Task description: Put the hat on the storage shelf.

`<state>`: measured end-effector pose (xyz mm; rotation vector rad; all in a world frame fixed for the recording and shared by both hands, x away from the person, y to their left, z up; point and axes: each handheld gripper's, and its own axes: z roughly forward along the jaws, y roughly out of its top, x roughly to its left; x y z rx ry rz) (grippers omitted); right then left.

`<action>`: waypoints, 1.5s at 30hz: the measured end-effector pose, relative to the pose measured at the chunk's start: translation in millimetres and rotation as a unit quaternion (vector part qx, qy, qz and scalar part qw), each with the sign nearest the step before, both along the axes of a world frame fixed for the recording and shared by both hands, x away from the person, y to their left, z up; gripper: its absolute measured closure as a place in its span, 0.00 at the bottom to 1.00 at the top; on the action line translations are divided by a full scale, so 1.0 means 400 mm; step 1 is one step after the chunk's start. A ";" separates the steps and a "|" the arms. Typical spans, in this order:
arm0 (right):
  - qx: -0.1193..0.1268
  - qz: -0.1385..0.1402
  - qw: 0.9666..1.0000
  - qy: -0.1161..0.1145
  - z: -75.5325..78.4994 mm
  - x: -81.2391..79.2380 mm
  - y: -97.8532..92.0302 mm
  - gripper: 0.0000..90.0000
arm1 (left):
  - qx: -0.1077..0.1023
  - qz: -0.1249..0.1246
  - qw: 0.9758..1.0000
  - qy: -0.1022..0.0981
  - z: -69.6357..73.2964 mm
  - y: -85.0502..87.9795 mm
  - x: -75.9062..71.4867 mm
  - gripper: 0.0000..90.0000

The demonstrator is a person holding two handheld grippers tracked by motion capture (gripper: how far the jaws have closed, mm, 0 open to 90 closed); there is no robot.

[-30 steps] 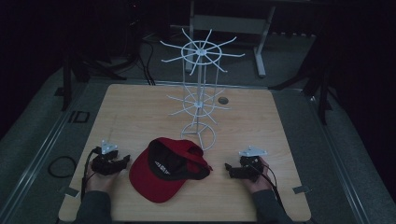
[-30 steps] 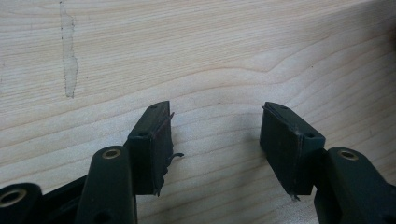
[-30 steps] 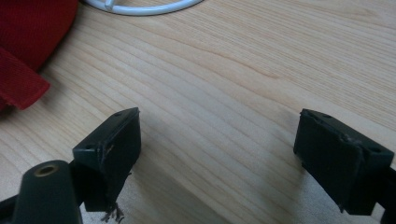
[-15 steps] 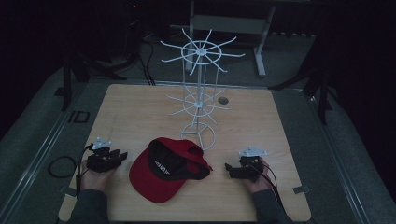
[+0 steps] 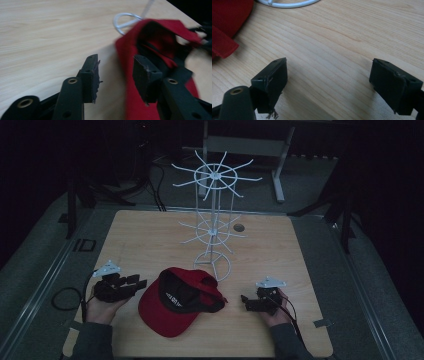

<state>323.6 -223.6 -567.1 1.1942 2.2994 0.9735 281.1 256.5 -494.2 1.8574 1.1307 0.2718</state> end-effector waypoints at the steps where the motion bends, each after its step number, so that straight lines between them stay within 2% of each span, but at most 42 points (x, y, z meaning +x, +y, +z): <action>1: 0.000 0.000 1.000 0.000 0.000 0.000 0.000 0.16 | 0.000 0.000 1.000 0.000 0.000 0.000 0.000 0.61; 2: 0.000 0.000 1.000 -0.001 0.000 0.000 0.000 0.16 | -0.004 -0.016 1.000 0.008 -0.005 -0.010 -0.001 0.61; 7: -0.001 0.000 1.000 -0.001 0.000 0.000 0.000 0.16 | 0.007 -0.023 0.999 0.024 -0.029 -0.023 0.007 0.58; 11: -0.001 0.001 1.000 -0.001 0.000 0.000 0.000 0.16 | 0.022 -0.052 0.997 0.050 -0.067 -0.043 0.023 0.50; 13: 0.000 0.000 1.000 -0.001 0.000 0.000 0.000 0.16 | 0.020 -0.062 0.996 0.061 -0.079 -0.047 0.027 0.51; 14: 0.000 0.000 1.000 -0.001 0.000 0.000 0.000 0.16 | 0.015 -0.069 0.995 0.067 -0.086 -0.048 0.029 0.53; 15: -0.001 0.000 1.000 -0.001 0.000 0.000 0.000 0.16 | 0.021 -0.071 0.995 0.070 -0.090 -0.049 0.029 0.57; 16: -0.001 0.000 1.000 -0.001 0.000 0.000 0.000 0.16 | 0.030 -0.068 0.995 0.072 -0.092 -0.050 0.028 0.62; 17: -0.001 0.000 1.000 -0.001 0.000 0.000 0.000 0.16 | 0.030 -0.068 0.995 0.072 -0.092 -0.050 0.028 0.72; 18: -0.001 0.000 1.000 -0.001 0.000 0.000 0.000 0.16 | 0.032 -0.056 0.995 0.078 -0.097 -0.044 0.028 0.72; 19: 0.000 0.000 1.000 -0.001 0.000 0.000 0.000 0.16 | 0.035 -0.050 0.995 0.074 -0.098 -0.040 0.027 0.77; 22: -0.001 0.000 1.000 -0.001 0.000 0.000 0.000 0.16 | 0.030 -0.019 0.998 0.055 -0.093 -0.021 0.017 0.82; 24: 0.000 0.000 1.000 0.000 0.000 0.000 0.000 0.16 | 0.030 0.017 0.999 0.041 -0.088 -0.005 0.013 0.84; 25: -0.001 0.000 1.000 0.000 0.000 0.000 0.000 0.16 | 0.030 0.040 0.998 0.033 -0.086 0.004 0.011 0.85; 27: -0.001 0.000 1.000 0.000 0.000 0.000 0.000 0.16 | 0.028 0.085 0.996 0.027 -0.086 0.019 0.009 0.85; 28: 0.000 0.000 1.000 0.000 0.000 0.000 0.000 0.16 | 0.024 0.097 0.995 0.030 -0.088 0.024 0.009 0.85; 29: 0.000 0.000 1.000 0.000 0.000 0.000 0.000 0.16 | 0.019 0.098 0.994 0.032 -0.090 0.027 0.008 0.85; 31: -0.001 0.000 1.000 0.000 0.000 0.000 0.000 0.16 | 0.018 0.087 0.995 0.036 -0.096 0.025 0.001 0.81; 33: -0.001 0.000 1.000 0.000 0.000 0.000 0.000 0.16 | 0.000 0.074 0.996 0.041 -0.104 0.024 -0.007 0.71; 35: 0.000 0.000 1.000 0.000 0.000 0.000 0.000 0.16 | -0.026 0.067 0.996 0.050 -0.113 0.031 -0.013 0.67; 38: -0.001 0.000 1.000 0.000 0.000 0.000 0.000 0.16 | -0.037 0.053 0.996 0.068 -0.128 0.034 -0.017 0.62; 41: -0.001 0.000 1.000 0.000 0.000 0.000 0.000 0.16 | -0.043 0.032 0.995 0.084 -0.142 0.032 -0.018 0.59; 45: -0.001 0.001 1.000 0.000 0.000 0.000 0.000 0.16 | -0.031 0.018 0.995 0.097 -0.153 0.021 -0.015 0.59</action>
